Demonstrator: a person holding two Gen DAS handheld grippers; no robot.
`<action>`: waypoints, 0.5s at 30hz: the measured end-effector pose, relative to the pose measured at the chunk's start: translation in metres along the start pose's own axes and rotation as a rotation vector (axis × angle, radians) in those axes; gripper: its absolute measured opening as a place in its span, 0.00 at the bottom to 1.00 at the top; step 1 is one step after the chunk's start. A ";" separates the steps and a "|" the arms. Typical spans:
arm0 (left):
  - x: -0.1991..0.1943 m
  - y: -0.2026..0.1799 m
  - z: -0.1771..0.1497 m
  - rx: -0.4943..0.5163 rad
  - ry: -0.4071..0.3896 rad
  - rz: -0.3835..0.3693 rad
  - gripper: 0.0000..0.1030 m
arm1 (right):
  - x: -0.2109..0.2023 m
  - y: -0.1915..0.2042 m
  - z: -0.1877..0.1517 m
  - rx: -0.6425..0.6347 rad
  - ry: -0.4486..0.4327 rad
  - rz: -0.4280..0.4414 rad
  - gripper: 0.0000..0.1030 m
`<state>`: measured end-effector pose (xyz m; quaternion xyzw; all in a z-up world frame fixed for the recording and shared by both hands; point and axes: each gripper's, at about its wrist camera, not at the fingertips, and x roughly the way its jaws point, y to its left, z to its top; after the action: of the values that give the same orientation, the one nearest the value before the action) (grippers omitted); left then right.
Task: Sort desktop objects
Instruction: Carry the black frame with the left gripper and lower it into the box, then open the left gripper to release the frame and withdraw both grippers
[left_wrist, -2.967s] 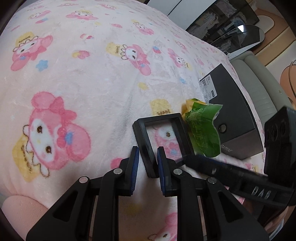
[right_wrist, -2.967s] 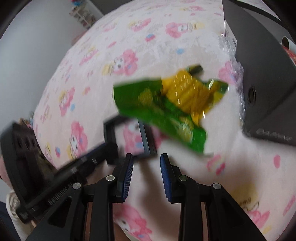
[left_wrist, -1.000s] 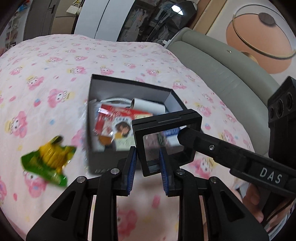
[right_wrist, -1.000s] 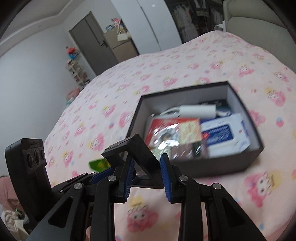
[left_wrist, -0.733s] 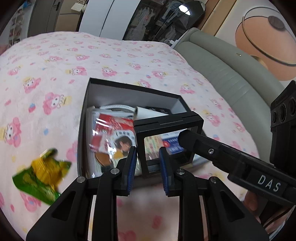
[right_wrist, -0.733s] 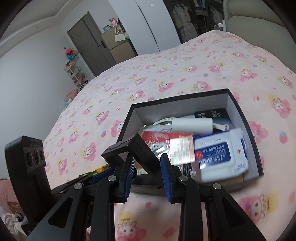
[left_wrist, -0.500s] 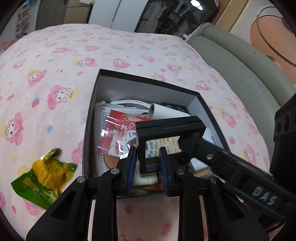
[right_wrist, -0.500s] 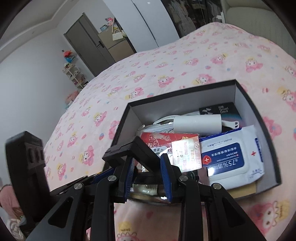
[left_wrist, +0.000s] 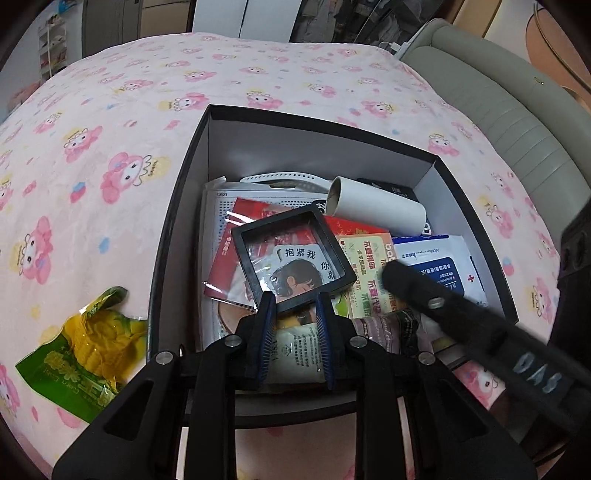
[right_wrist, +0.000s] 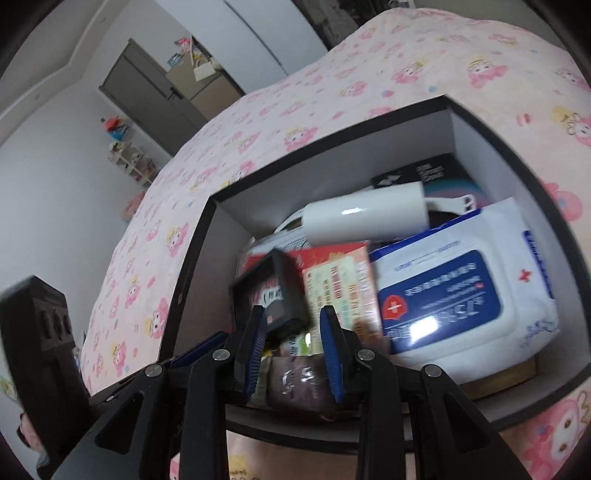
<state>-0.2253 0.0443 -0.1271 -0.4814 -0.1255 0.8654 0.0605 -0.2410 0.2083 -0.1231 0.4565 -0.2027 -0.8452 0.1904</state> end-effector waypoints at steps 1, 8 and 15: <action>-0.002 0.001 -0.001 -0.005 -0.004 -0.008 0.20 | -0.004 -0.002 0.000 0.006 -0.009 -0.003 0.26; -0.031 0.000 -0.006 -0.005 -0.053 -0.050 0.21 | -0.028 0.002 -0.010 -0.013 -0.037 -0.043 0.26; -0.071 -0.001 -0.013 0.015 -0.113 -0.052 0.29 | -0.051 0.036 -0.027 -0.110 -0.066 -0.115 0.29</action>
<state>-0.1765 0.0311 -0.0758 -0.4279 -0.1347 0.8902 0.0796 -0.1874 0.1997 -0.0825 0.4281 -0.1357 -0.8791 0.1597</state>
